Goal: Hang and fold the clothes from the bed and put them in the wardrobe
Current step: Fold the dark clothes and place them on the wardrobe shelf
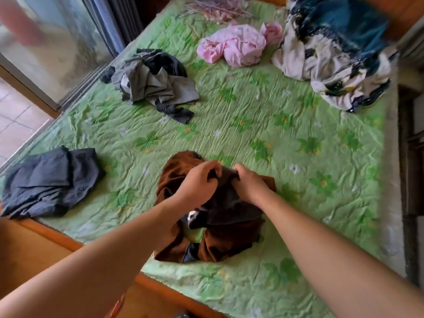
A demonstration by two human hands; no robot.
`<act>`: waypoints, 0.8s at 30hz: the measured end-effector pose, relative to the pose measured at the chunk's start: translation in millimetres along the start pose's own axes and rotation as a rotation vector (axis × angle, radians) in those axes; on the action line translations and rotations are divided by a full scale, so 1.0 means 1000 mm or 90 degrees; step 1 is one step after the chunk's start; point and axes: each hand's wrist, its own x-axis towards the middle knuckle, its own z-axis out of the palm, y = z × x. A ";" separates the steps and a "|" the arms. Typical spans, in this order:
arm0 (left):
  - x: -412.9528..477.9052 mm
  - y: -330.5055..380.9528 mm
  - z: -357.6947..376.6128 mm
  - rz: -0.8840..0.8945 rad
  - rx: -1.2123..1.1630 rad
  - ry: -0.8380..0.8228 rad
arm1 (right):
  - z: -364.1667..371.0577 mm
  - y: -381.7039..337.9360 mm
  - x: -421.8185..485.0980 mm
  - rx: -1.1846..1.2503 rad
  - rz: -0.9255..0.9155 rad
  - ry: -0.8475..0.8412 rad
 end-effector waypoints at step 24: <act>-0.029 0.341 -0.109 0.382 0.453 -0.035 | -0.311 0.010 -0.338 -0.366 -0.087 0.512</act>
